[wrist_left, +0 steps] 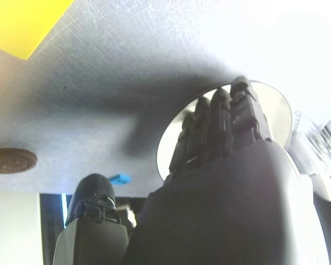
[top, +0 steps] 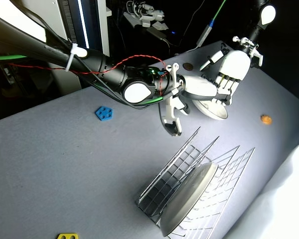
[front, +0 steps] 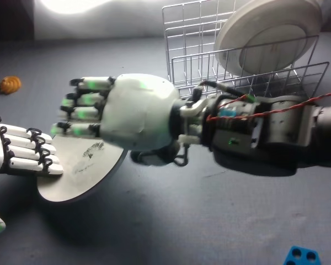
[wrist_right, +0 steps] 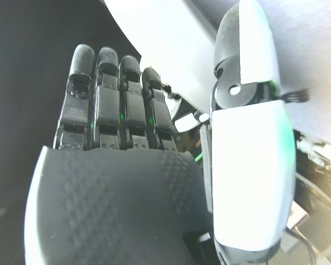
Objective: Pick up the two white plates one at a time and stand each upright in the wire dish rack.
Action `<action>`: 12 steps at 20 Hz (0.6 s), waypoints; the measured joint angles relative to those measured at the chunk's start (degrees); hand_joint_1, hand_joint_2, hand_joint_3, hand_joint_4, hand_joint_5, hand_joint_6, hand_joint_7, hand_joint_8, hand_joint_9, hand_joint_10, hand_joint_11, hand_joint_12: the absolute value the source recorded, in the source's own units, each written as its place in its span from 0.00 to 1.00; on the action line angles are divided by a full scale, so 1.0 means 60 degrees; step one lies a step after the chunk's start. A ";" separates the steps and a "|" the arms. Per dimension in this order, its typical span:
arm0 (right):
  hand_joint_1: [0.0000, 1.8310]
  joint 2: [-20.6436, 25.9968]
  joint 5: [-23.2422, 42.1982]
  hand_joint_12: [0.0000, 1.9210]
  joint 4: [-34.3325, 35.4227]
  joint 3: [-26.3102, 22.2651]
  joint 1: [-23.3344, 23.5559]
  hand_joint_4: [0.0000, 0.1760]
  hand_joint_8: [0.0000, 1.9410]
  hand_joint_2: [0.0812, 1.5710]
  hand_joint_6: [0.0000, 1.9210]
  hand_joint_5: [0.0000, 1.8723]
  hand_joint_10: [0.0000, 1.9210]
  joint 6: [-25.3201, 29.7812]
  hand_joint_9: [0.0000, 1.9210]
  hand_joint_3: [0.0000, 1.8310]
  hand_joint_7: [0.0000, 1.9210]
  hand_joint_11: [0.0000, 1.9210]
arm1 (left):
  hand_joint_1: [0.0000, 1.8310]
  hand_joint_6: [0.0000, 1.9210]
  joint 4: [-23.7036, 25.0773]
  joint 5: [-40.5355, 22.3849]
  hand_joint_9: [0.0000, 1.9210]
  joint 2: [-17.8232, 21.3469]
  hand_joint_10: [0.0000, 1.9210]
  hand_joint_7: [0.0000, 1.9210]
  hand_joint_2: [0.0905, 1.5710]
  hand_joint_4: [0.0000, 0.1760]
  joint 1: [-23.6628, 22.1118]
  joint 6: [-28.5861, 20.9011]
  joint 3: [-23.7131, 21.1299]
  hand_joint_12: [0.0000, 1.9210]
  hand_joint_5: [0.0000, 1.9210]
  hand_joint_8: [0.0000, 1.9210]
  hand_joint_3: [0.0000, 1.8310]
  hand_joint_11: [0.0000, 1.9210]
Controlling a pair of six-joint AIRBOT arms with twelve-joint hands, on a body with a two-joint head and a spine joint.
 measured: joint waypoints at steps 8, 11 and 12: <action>0.64 -0.0561 0.0117 0.31 0.0011 0.0535 -0.0339 0.00 0.00 0.64 0.00 0.07 0.01 -0.0226 0.10 0.01 0.09 0.00 | 0.00 0.00 -0.0007 -0.0004 0.05 0.0000 0.01 0.06 0.70 0.00 0.0000 0.0000 0.0000 0.02 0.06 0.01 0.00 0.01; 0.62 -0.0656 0.0248 0.38 -0.0007 0.0535 -0.0342 0.00 0.00 0.67 0.00 0.10 0.01 -0.0229 0.13 0.00 0.11 0.00 | 0.00 0.00 -0.0007 -0.0004 0.04 0.0000 0.00 0.06 0.69 0.00 0.0000 -0.0004 0.0000 0.02 0.05 0.00 0.00 0.00; 0.62 -0.0659 0.0291 0.38 -0.0018 0.0532 -0.0342 0.00 0.00 0.68 0.00 0.10 0.01 -0.0233 0.13 0.01 0.11 0.00 | 0.00 0.00 -0.0011 -0.0004 0.04 0.0000 0.00 0.05 0.70 0.00 0.0000 0.0000 0.0000 0.02 0.05 0.00 0.00 0.00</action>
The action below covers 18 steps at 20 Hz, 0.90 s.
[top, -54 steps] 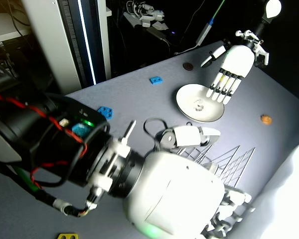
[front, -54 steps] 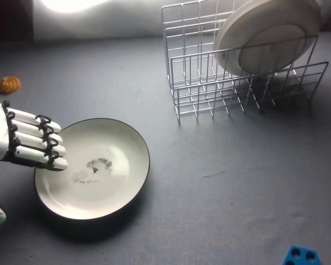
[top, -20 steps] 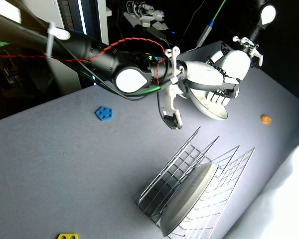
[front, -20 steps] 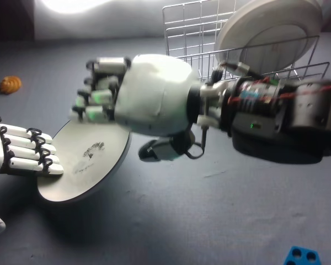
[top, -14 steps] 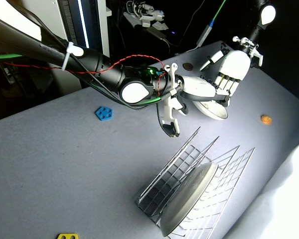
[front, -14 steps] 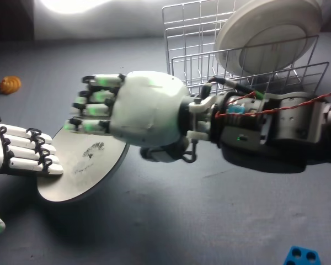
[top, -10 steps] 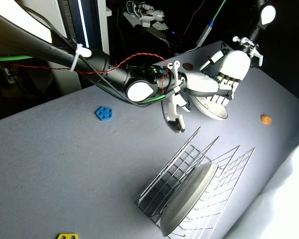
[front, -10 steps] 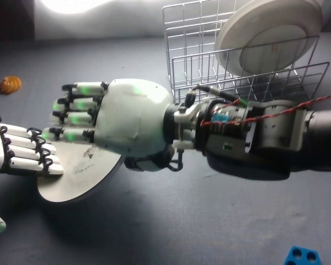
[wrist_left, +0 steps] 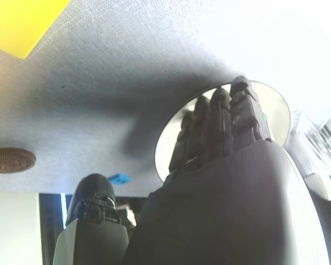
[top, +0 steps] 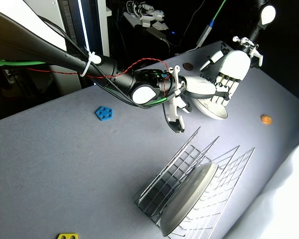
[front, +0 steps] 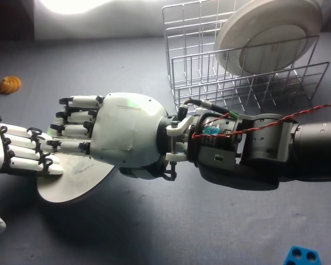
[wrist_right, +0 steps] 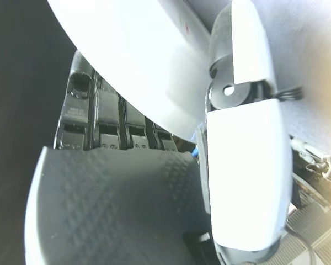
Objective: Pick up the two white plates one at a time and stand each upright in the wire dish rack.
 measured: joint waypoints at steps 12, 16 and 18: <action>0.63 0.0004 0.0142 0.43 0.0186 0.0004 -0.0113 0.00 0.01 0.71 0.52 0.50 0.01 -0.0004 0.50 0.00 0.53 0.29 | 0.00 0.00 0.0000 -0.0051 0.04 -0.0033 0.00 0.06 0.70 0.00 0.0000 -0.0004 0.0058 0.02 0.06 0.00 0.00 0.01; 0.68 0.0004 0.0390 0.48 0.0204 -0.0007 -0.0135 0.03 0.39 0.67 0.45 0.59 0.01 0.0000 0.62 0.00 0.56 0.39 | 0.00 0.00 -0.0007 -0.0058 0.04 -0.0040 0.00 0.06 0.70 0.00 0.0000 0.0000 0.0058 0.02 0.06 0.00 0.00 0.00; 0.68 0.0015 0.0437 0.50 0.0204 -0.0047 -0.0135 0.00 0.38 0.66 0.42 0.60 0.01 0.0000 0.63 0.00 0.57 0.39 | 0.00 0.00 -0.0011 -0.0062 0.04 -0.0040 0.00 0.06 0.70 0.00 0.0000 0.0000 0.0058 0.01 0.06 0.00 0.00 0.00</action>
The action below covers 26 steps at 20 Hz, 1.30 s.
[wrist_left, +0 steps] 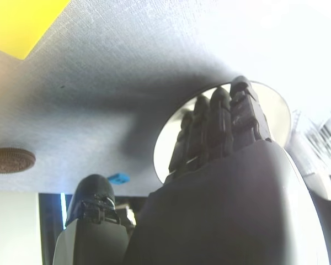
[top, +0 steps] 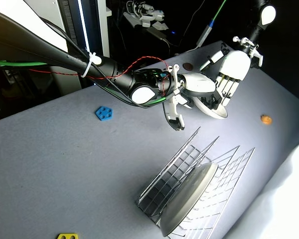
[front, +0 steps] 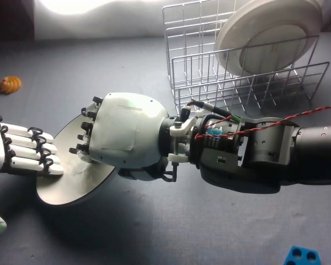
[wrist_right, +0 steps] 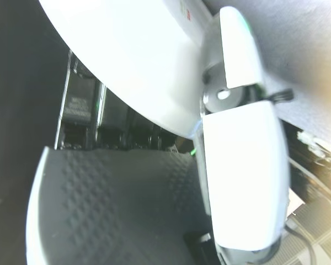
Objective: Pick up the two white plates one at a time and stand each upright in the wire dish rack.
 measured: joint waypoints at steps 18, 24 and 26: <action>0.67 0.2127 -0.0776 0.45 0.0754 -0.2470 0.0233 0.00 0.43 0.68 0.50 0.56 0.00 0.0412 0.61 0.00 0.53 0.37 | 0.00 0.00 0.1526 -0.0812 0.04 0.1188 0.01 0.05 0.70 0.00 -0.3435 -0.2160 -0.0543 0.00 0.05 0.01 0.00 0.01; 0.67 0.3289 -0.1614 0.44 0.2532 -0.3512 0.1209 0.00 0.44 0.68 0.50 0.56 0.00 0.0401 0.60 0.00 0.52 0.37 | 0.00 0.01 0.2098 -0.1118 0.04 0.1738 0.00 0.06 0.70 0.00 -0.4127 -0.2725 -0.0812 0.01 0.06 0.00 0.00 0.02; 0.67 0.3628 -0.1927 0.45 0.3122 -0.3825 0.1585 0.00 0.44 0.68 0.49 0.57 0.00 0.0433 0.60 0.00 0.53 0.37 | 0.00 0.00 0.2098 -0.1151 0.03 0.1829 0.00 0.04 0.70 0.00 -0.4076 -0.2758 -0.0812 0.01 0.06 0.00 0.00 0.01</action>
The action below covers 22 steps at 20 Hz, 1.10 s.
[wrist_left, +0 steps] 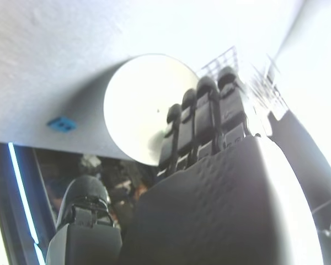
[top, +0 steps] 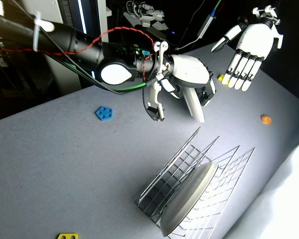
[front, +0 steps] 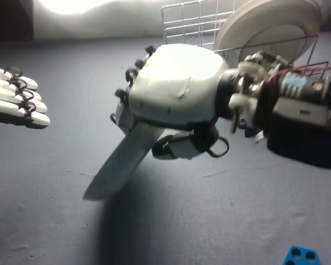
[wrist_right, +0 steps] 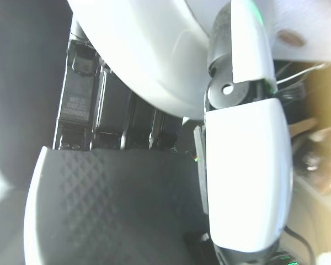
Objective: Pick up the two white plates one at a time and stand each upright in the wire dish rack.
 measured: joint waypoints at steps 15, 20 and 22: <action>0.67 0.2328 -0.1989 0.45 0.4506 -0.0739 0.2557 0.04 0.47 0.69 0.52 0.54 0.00 0.1497 0.62 0.00 0.51 0.37 | 0.00 0.01 0.0222 0.0004 0.05 0.0036 0.00 0.06 0.70 0.00 -0.0357 -0.0204 0.0204 0.03 0.07 0.00 0.00 0.01; 0.67 0.2637 -0.2000 0.45 0.5355 -0.0444 0.2772 0.00 0.47 0.69 0.53 0.54 0.00 0.1683 0.61 0.00 0.51 0.38 | 0.00 0.00 0.0262 -0.0095 0.05 0.0062 0.00 0.06 0.70 0.00 -0.0499 -0.0215 -0.0149 0.05 0.06 0.00 0.00 0.00; 0.67 0.2772 -0.1960 0.45 0.5351 -0.0226 0.2790 0.00 0.48 0.70 0.54 0.54 0.00 0.1716 0.61 0.00 0.50 0.37 | 0.00 0.00 0.0313 -0.0029 0.05 0.0069 0.00 0.07 0.71 0.00 -0.0499 -0.0211 -0.0102 0.05 0.07 0.00 0.00 0.00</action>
